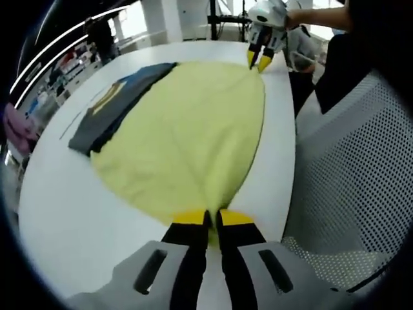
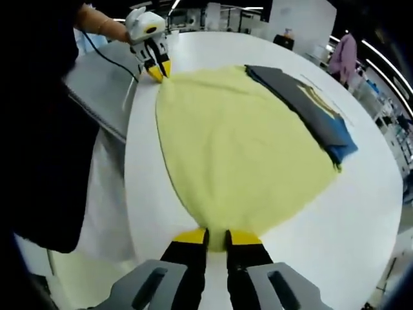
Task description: Fold the garment on the visible template until the final outline fits inside the template.
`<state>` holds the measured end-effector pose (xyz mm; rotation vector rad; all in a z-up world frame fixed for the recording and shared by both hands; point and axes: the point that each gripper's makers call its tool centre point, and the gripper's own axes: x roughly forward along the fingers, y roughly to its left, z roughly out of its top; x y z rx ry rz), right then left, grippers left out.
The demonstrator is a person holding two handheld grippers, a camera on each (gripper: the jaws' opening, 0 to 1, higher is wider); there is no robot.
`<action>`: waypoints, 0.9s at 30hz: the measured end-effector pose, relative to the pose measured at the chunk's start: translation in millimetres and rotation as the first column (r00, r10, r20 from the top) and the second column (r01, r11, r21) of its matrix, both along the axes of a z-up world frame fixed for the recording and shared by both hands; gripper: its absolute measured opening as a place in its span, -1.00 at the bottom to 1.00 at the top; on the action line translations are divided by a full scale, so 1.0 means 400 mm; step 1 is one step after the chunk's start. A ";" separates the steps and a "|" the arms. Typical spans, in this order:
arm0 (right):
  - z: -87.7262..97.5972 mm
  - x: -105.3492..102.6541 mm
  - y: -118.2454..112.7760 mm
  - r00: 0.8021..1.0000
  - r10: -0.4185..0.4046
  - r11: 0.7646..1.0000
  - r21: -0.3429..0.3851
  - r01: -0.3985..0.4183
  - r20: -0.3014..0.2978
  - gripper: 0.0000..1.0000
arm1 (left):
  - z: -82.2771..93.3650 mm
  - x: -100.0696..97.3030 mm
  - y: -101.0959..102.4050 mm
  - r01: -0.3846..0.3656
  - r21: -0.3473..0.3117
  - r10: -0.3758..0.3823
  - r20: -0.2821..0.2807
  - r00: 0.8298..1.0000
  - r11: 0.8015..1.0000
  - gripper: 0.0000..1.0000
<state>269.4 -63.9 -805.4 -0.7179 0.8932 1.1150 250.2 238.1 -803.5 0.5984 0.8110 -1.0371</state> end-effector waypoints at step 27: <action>0.103 0.013 0.010 0.992 -0.107 0.989 0.096 0.113 -0.064 -1.00 | 0.113 0.033 0.006 -0.068 -0.022 0.067 -0.054 0.996 0.997 -0.99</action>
